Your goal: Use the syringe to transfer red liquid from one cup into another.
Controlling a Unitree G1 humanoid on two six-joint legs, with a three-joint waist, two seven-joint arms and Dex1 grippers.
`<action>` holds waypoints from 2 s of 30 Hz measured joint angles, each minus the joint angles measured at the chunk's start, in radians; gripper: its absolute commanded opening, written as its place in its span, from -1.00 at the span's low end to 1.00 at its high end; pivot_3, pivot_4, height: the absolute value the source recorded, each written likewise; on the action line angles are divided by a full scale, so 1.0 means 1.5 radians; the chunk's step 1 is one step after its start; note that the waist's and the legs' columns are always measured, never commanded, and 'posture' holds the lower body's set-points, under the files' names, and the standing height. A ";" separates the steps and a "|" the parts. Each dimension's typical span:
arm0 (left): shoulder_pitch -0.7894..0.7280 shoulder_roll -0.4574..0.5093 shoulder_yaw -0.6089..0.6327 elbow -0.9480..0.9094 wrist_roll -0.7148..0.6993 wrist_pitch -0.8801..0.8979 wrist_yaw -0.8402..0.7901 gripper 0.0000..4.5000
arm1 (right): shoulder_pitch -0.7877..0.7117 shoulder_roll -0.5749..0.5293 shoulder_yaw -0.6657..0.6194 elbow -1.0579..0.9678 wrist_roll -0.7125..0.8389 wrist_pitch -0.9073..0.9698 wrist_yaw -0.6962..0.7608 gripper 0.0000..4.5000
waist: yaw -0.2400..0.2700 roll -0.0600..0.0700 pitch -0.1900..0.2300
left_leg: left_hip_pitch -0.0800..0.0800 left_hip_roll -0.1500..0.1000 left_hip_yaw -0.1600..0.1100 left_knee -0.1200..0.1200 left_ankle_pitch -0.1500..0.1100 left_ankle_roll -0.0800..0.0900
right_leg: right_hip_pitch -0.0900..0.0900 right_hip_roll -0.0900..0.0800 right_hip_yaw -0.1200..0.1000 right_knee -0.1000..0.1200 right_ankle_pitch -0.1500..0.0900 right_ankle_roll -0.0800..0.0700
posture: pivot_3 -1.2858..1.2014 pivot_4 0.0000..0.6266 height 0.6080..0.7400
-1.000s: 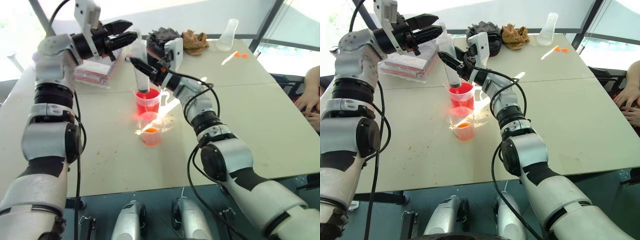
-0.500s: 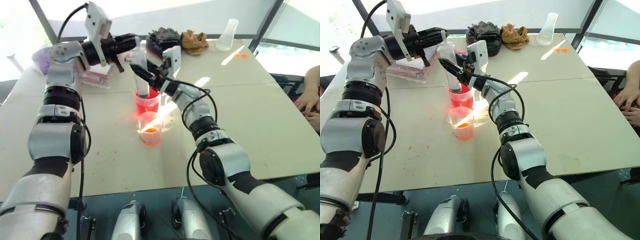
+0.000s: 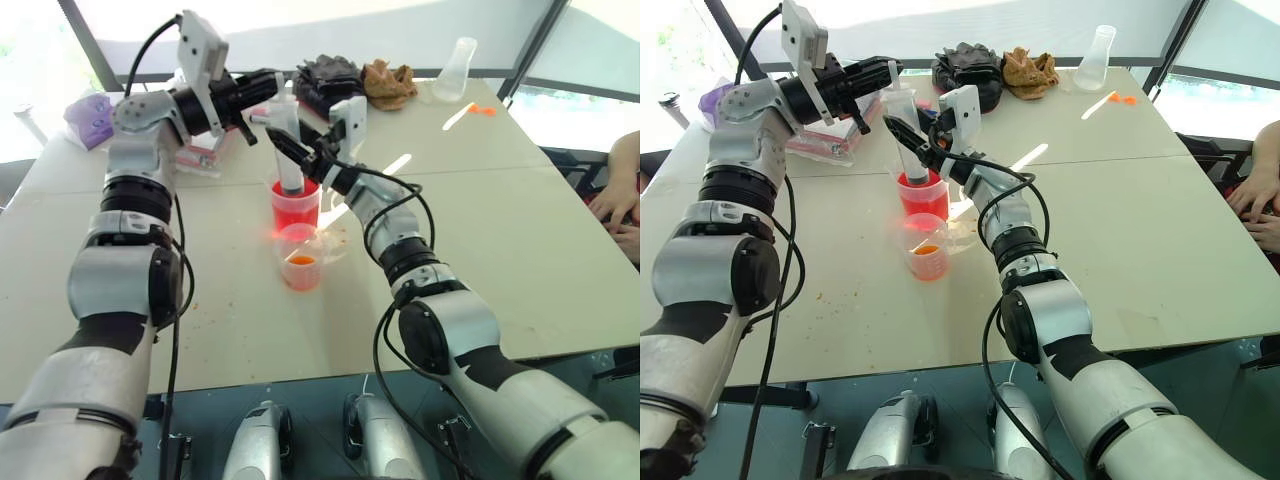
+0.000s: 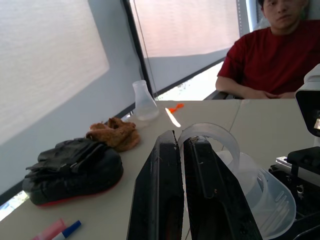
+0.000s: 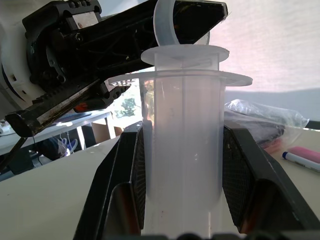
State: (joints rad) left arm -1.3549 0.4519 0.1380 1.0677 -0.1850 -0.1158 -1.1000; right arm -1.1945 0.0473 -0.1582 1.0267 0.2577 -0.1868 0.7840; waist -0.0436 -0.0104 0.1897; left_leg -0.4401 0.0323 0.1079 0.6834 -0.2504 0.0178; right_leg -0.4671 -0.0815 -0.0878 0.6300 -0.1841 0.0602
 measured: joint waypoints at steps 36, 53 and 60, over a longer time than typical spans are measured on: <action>-0.018 0.012 0.022 0.019 0.001 0.003 0.034 -0.15 | 0.011 0.007 0.005 0.000 -0.015 -0.024 -0.012 -0.35 | 0.000 0.000 0.000 | 0.000 0.000 0.000 0.000 0.000 0.000 | 0.000 0.000 0.000 0.000 0.000 0.000 | 0.03 -0.52 1.00; 0.269 0.206 0.032 -0.506 -0.137 0.421 -0.096 -0.15 | -0.043 -0.034 -0.008 -0.041 0.010 -0.009 -0.045 -0.35 | 0.006 0.000 0.000 | 0.000 0.000 -0.002 0.000 0.001 -0.002 | 0.001 0.000 0.001 0.000 0.000 0.000 | 0.03 -0.52 1.00; 0.323 0.215 0.069 -0.592 -0.191 0.477 -0.026 -0.15 | -0.002 -0.062 -0.005 -0.269 0.057 0.101 -0.054 -0.35 | 0.003 0.000 0.000 | 0.000 0.000 -0.002 0.000 0.001 -0.002 | 0.000 0.000 0.001 0.001 0.000 0.000 | 0.03 -0.52 1.00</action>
State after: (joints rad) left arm -0.8705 0.7743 0.2421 0.1795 -0.4718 0.6003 -1.1390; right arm -1.1975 -0.0459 -0.1663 0.6239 0.3438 -0.0350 0.7037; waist -0.0387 -0.0105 0.1896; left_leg -0.4397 0.0330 0.1046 0.6837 -0.2483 0.0142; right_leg -0.4664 -0.0812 -0.0869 0.6310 -0.1841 0.0600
